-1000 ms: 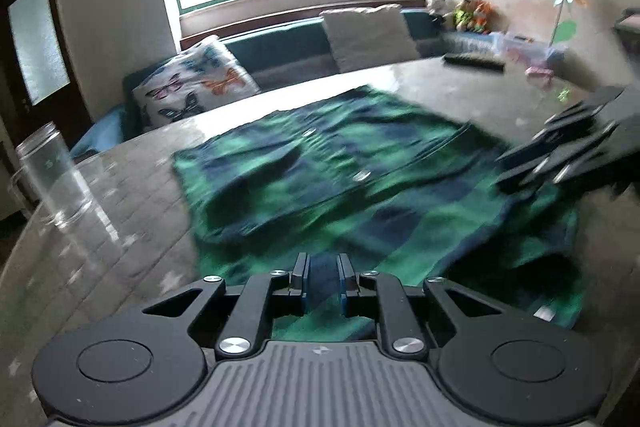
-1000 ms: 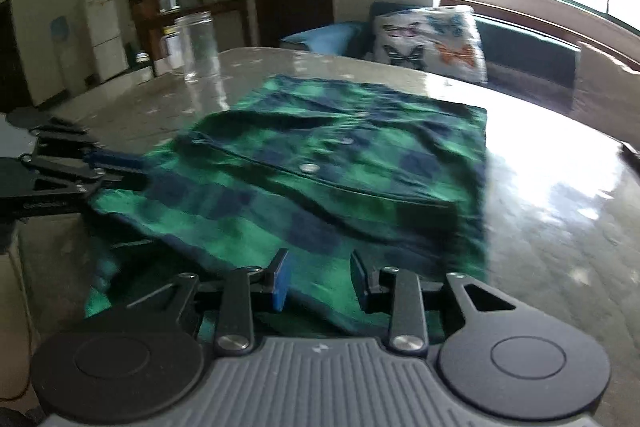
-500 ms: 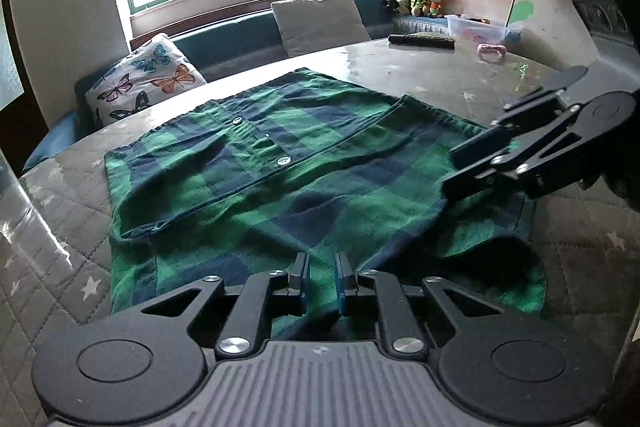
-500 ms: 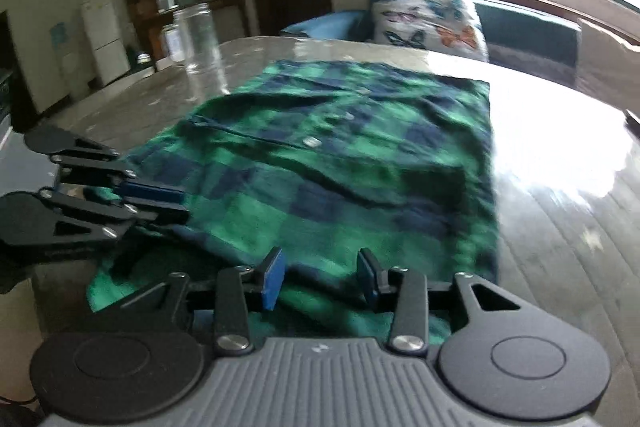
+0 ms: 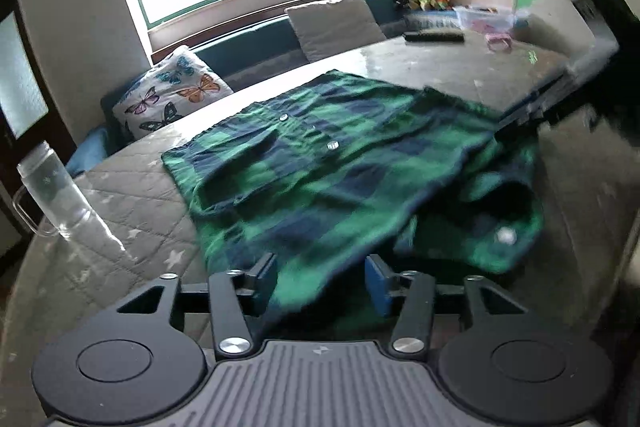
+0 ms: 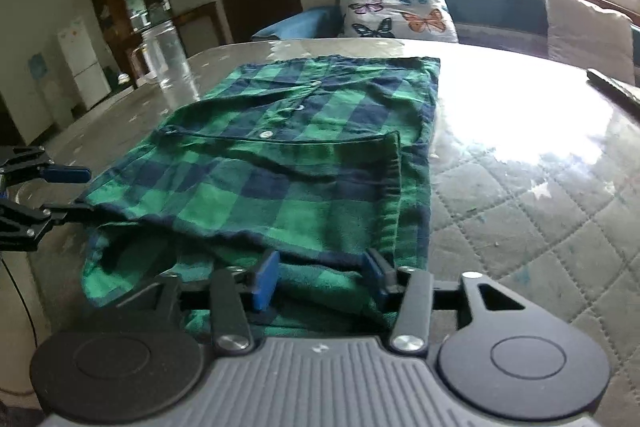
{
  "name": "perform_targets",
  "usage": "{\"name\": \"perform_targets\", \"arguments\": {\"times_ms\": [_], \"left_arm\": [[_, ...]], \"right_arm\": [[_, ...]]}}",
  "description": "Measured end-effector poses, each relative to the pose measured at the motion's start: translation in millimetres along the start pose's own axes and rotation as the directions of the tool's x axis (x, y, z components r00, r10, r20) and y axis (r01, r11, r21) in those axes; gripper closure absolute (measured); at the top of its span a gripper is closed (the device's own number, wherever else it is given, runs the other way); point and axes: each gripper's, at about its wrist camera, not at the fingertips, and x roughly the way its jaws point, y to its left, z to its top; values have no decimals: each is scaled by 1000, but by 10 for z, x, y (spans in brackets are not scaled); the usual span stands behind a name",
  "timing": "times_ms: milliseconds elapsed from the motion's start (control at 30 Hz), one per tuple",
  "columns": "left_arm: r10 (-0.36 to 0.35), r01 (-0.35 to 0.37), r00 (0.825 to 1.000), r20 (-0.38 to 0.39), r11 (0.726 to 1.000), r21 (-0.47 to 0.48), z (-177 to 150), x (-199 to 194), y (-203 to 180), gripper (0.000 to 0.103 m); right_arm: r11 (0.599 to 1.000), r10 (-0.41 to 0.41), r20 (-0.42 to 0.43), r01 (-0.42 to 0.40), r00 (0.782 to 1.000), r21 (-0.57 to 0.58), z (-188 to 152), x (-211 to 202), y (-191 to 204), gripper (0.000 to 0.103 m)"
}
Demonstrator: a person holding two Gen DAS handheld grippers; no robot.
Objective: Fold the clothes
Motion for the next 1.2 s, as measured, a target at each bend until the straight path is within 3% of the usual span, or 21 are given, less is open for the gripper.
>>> {"name": "perform_targets", "arguments": {"times_ms": [200,300,467,500,667,767,867,967,1133,1200], "left_arm": [[-25,25,1000,0,988,155,-165,-64,-300,45],[-37,31,999,25,976,216,-161,3,-480,45],[-55,40,997,61,973,229,-88,148,-574,44],[-59,42,996,68,974,222,-71,168,-567,45],[-84,69,992,98,987,145,51,179,-430,81],[-87,79,990,111,994,75,176,207,-292,91],[-86,86,989,123,996,5,325,275,-126,94],[-93,99,987,128,994,-39,443,349,15,94],[-104,111,990,100,992,-64,479,468,130,93],[-104,110,990,99,992,-55,421,431,132,90]], "right_arm": [[987,-6,-31,1,1000,-163,-13,-136,227,46],[970,-9,-50,-4,999,-241,-45,-155,340,35],[932,-6,-67,-19,998,-363,-122,-133,536,32],[924,0,-67,-25,998,-382,-137,-127,569,26],[888,12,-62,-39,998,-458,-170,-88,667,22],[877,15,-63,-44,998,-479,-151,-35,662,22],[872,19,-56,-44,998,-487,-86,42,630,22],[879,26,-42,-43,999,-474,-4,128,569,30],[919,57,-72,-81,996,-385,166,273,418,65],[936,85,-88,-110,992,-333,239,298,353,75]]}}
